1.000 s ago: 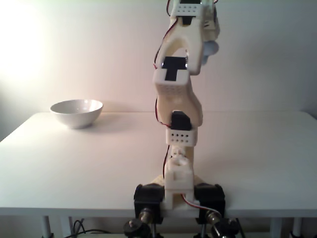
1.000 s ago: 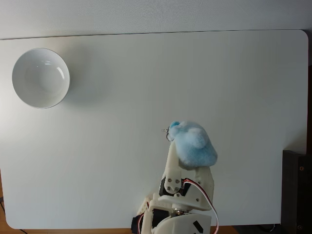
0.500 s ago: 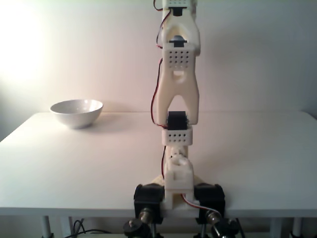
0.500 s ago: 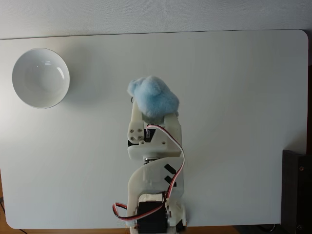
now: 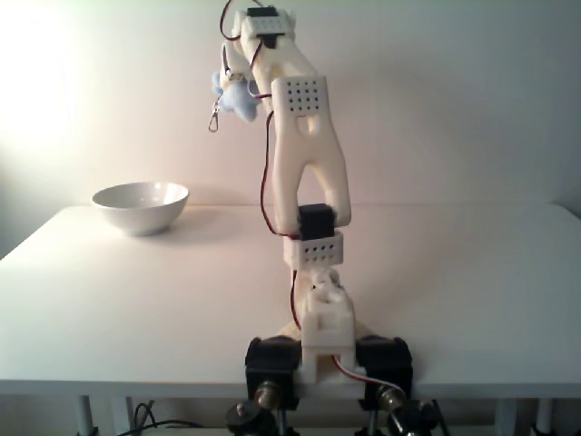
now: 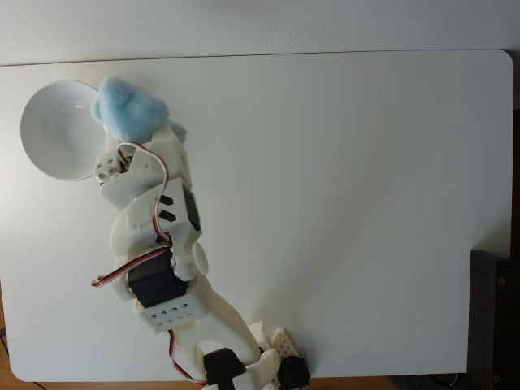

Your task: Grasp a skyblue doll and put it into the bowl.

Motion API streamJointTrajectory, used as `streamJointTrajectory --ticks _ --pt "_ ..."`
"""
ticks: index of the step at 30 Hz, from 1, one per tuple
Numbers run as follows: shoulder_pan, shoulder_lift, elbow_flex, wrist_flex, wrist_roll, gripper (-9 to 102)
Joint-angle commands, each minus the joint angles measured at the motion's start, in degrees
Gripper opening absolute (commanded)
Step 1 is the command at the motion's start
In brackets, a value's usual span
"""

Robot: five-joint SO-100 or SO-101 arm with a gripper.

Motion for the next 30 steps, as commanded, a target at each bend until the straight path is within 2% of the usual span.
streamJointTrajectory --ticks 1,4,7,20,30 --pt "-3.2 -5.0 -7.2 -1.2 -0.4 1" --pt "-5.9 -10.0 -12.0 -1.8 -0.4 1" --pt "-7.3 -15.6 -16.0 -5.9 -0.4 1" --pt "-12.1 -31.8 -19.4 -35.2 -0.4 1" --pt "-16.4 -38.0 -19.3 -45.3 0.3 1"
